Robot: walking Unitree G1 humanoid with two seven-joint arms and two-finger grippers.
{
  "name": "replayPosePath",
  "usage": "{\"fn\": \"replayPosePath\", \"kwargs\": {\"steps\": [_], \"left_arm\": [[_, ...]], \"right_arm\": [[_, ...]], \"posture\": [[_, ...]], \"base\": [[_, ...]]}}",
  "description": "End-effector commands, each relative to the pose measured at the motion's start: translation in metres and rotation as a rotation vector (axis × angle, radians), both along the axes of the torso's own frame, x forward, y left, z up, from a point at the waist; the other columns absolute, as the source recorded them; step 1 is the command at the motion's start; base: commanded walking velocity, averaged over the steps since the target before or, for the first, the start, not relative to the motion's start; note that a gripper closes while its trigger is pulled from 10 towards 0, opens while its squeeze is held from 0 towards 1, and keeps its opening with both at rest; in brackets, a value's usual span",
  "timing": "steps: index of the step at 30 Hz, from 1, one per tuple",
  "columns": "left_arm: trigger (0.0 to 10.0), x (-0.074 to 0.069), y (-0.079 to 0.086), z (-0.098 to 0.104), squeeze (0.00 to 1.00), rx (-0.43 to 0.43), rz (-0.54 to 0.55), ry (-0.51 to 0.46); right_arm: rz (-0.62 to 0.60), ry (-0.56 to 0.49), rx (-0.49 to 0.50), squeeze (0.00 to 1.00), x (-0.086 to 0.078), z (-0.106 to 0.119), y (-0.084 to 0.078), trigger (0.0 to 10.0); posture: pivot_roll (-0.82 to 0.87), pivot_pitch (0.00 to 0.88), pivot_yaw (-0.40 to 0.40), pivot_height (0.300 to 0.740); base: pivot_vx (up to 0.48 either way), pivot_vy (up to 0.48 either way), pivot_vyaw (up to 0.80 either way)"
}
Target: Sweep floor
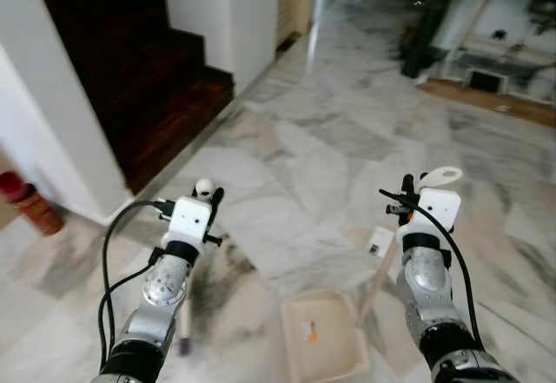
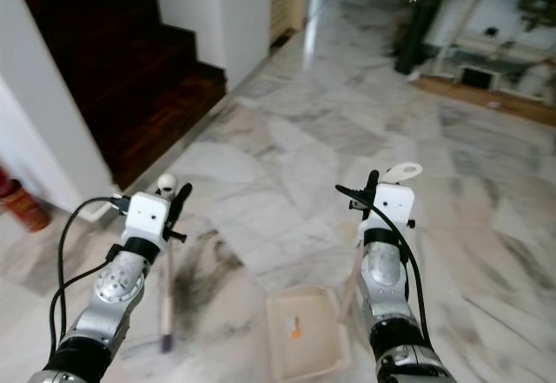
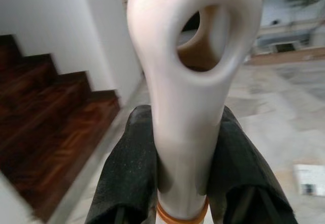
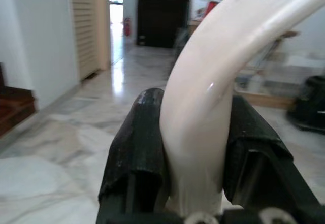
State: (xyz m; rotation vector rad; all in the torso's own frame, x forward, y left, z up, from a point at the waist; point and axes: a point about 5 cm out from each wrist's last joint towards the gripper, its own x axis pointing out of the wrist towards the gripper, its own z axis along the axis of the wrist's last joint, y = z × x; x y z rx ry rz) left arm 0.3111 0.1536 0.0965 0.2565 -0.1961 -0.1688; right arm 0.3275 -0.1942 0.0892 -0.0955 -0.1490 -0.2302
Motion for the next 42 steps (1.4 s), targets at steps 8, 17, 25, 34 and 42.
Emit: {"fn": "replayPosePath", "kwargs": {"steps": [8, 17, 25, 34, 42], "left_arm": [[10.0, 0.0034, 0.0035, 0.0102, 0.00, 0.032, -0.004, -0.044], [10.0, 0.0034, 0.0017, 0.0107, 0.00, 0.030, -0.009, -0.048], [10.0, 0.0033, 0.0021, 0.0105, 0.00, 0.022, -0.006, -0.049], [10.0, 0.0037, 0.0026, 0.0101, 0.00, 0.010, -0.001, -0.045], [10.0, 0.0046, 0.0027, 0.0105, 0.00, 0.010, 0.000, -0.043]], "right_arm": [[-0.001, -0.048, 0.019, 0.00, 0.0040, 0.0098, 0.0033, 10.0], [-0.004, -0.047, 0.019, 0.00, 0.0040, 0.0101, 0.0025, 10.0], [-0.001, -0.046, 0.018, 0.00, 0.0041, 0.0100, 0.0035, 10.0], [0.000, -0.043, 0.017, 0.00, 0.0045, 0.0097, 0.0036, 10.0], [0.005, -0.056, 0.014, 0.00, 0.0048, 0.0113, 0.0053, 10.0]], "posture": [[0.01, 0.000, -0.022, 0.740], [0.01, 0.000, -0.025, 0.740], [0.01, 0.000, -0.027, 0.740], [0.02, 0.000, -0.031, 0.740], [0.02, 0.000, -0.030, 0.740]], "base": [[0.000, 0.000, -0.80], [0.000, 0.000, -0.80], [0.000, 0.000, -0.80], [0.000, 0.000, -0.80], [0.000, -0.214, -0.36]]}}
